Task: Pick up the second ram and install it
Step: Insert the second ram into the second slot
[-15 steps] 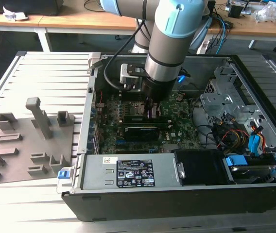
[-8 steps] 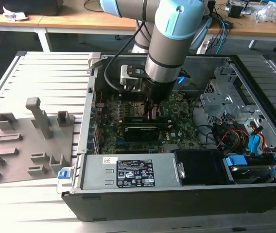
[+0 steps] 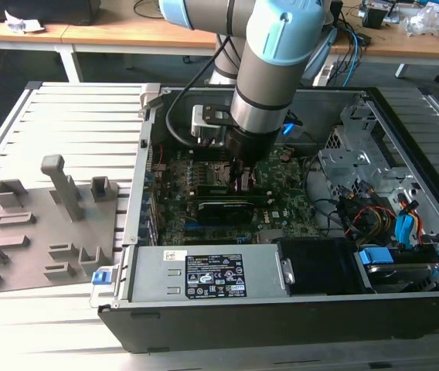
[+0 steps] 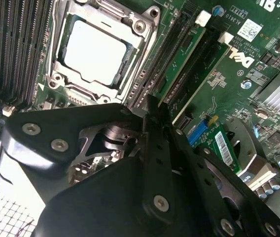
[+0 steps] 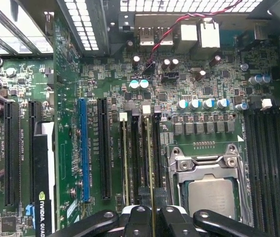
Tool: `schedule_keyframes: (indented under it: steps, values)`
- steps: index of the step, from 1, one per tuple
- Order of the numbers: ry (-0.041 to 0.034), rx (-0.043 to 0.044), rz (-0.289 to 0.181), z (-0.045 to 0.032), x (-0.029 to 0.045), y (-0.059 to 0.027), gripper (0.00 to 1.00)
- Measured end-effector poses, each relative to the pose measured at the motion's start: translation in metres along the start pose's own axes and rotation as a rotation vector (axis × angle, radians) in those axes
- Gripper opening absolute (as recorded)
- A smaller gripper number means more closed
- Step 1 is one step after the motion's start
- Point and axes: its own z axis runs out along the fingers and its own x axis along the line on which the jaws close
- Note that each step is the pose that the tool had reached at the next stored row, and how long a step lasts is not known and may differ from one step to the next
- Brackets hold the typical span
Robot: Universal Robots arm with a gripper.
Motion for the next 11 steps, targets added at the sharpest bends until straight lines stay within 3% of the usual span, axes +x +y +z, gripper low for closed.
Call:
schedule_keyframes:
  steps: [6, 11]
  values:
    - [-0.0005, -0.0001, 0.000, -0.0013, -0.0002, -0.0009, 0.14]
    - [-0.0086, -0.0012, -0.001, -0.0012, 0.0001, -0.0036, 0.14]
